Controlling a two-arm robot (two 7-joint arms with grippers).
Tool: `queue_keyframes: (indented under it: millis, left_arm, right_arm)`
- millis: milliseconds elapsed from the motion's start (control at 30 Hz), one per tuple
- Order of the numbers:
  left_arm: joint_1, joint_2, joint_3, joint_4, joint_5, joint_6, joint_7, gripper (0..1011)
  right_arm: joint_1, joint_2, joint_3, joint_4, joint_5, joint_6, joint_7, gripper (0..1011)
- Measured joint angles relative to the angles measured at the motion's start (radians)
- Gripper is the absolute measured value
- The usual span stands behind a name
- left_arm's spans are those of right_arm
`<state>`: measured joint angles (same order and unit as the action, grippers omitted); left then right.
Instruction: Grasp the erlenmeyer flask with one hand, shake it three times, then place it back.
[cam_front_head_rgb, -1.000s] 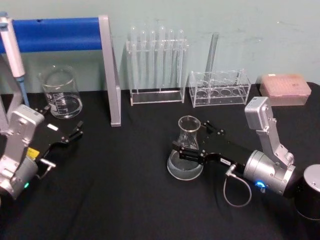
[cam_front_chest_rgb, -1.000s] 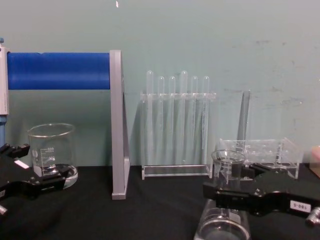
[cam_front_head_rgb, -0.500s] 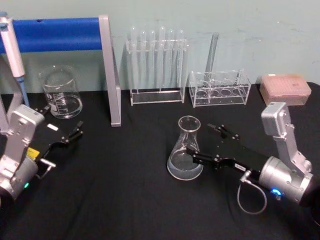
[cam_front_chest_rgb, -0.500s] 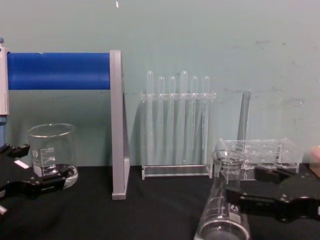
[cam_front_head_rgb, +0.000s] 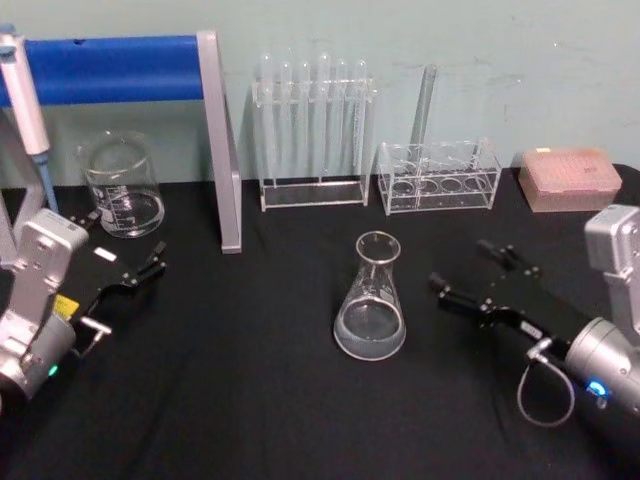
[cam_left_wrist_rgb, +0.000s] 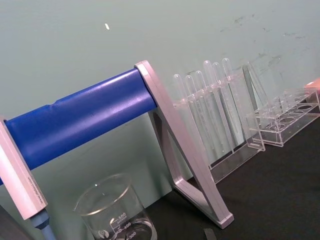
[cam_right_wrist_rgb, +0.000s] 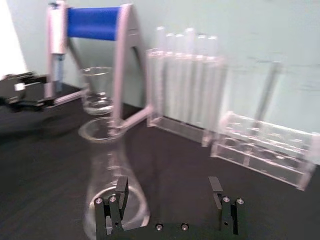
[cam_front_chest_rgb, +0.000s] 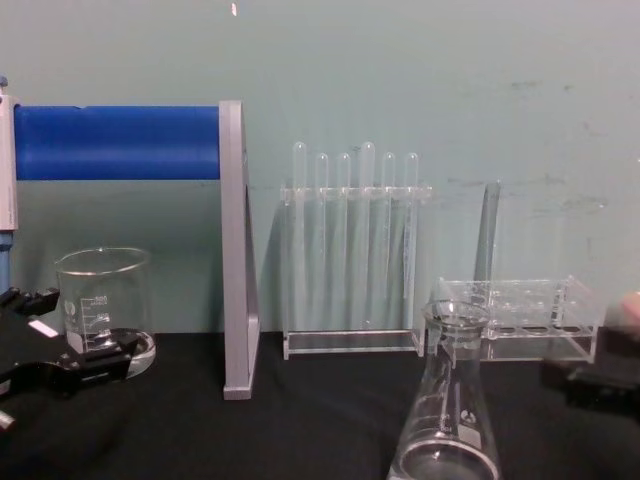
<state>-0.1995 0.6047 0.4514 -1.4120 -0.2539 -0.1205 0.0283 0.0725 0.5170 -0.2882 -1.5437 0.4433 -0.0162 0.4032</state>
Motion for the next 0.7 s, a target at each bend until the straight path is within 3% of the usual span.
queue_keyframes:
  millis: [267, 700]
  left_arm:
    - [0.000, 0.000, 0.000, 0.000, 0.000, 0.000, 0.000, 1001]
    - [0.000, 0.000, 0.000, 0.000, 0.000, 0.000, 0.000, 1001]
  right_arm:
    - [0.002, -0.067, 0.079, 0.019, -0.008, -0.002, -0.121, 1003]
    - [0.093, -0.184, 0.098, 0.118, -0.118, 0.060, -0.319, 1003]
